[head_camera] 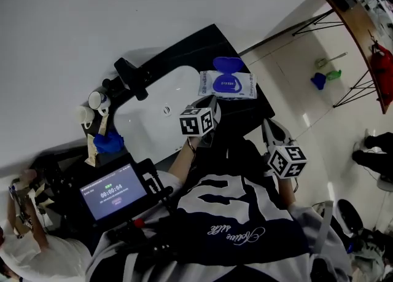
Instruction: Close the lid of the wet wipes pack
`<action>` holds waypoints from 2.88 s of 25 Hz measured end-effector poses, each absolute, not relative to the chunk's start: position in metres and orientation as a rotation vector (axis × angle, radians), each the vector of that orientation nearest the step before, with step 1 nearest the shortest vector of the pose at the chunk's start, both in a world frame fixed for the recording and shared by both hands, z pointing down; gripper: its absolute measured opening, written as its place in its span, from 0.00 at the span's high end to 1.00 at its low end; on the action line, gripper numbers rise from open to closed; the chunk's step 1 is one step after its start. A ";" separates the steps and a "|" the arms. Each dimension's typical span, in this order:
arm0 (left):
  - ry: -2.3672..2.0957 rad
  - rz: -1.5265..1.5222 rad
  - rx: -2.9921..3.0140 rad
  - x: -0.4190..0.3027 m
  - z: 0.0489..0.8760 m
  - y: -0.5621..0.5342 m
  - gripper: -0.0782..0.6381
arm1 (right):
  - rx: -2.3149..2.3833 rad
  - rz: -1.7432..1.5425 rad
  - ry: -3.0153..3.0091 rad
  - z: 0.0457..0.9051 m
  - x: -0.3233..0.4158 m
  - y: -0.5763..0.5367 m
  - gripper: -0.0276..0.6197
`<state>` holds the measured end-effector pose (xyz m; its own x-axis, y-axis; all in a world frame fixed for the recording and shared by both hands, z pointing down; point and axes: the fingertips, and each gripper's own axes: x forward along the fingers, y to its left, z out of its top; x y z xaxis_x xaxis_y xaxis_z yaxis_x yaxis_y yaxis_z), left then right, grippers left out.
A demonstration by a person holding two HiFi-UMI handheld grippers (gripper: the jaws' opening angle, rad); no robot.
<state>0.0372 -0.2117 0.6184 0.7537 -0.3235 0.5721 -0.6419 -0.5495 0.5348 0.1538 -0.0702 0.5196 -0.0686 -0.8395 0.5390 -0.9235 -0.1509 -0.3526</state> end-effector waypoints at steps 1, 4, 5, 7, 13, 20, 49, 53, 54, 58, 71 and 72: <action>-0.719 0.543 2.174 0.041 0.621 -0.212 0.89 | 2.039 1.017 -1.968 0.519 0.156 -0.076 0.96; -0.712 0.589 2.136 0.050 0.632 -0.214 0.89 | 1.976 1.001 -2.003 0.520 0.163 -0.099 0.96; -0.715 0.603 2.119 0.051 0.636 -0.214 0.89 | 1.947 0.985 -2.016 0.521 0.165 -0.108 0.96; -0.730 0.619 2.084 0.051 0.641 -0.213 0.89 | 1.876 0.935 -2.037 0.522 0.171 -0.127 0.96; -0.769 0.550 1.974 0.050 0.650 -0.220 0.89 | 1.672 0.823 -2.085 0.543 0.193 -0.202 0.96; -0.810 0.532 1.957 0.055 0.649 -0.214 0.89 | 1.541 0.864 -2.114 0.576 0.219 -0.268 0.96; -0.909 0.494 1.989 0.019 0.608 -0.209 0.89 | 0.976 0.782 -2.012 0.614 0.110 -0.218 0.96; -0.914 0.491 2.017 0.014 0.604 -0.212 0.89 | 1.011 0.806 -1.968 0.621 0.114 -0.223 0.96; -0.916 0.487 2.024 0.012 0.604 -0.212 0.89 | 1.040 0.804 -1.960 0.623 0.115 -0.223 0.96; -0.933 0.457 2.056 -0.002 0.602 -0.211 0.89 | 1.140 0.747 -1.990 0.625 0.109 -0.216 0.96; -0.813 0.392 2.212 -0.028 0.551 -0.148 0.89 | 1.623 0.863 -2.232 0.527 0.077 -0.126 0.96; -0.789 0.395 2.227 -0.026 0.550 -0.139 0.89 | 1.658 0.859 -2.234 0.525 0.076 -0.116 0.96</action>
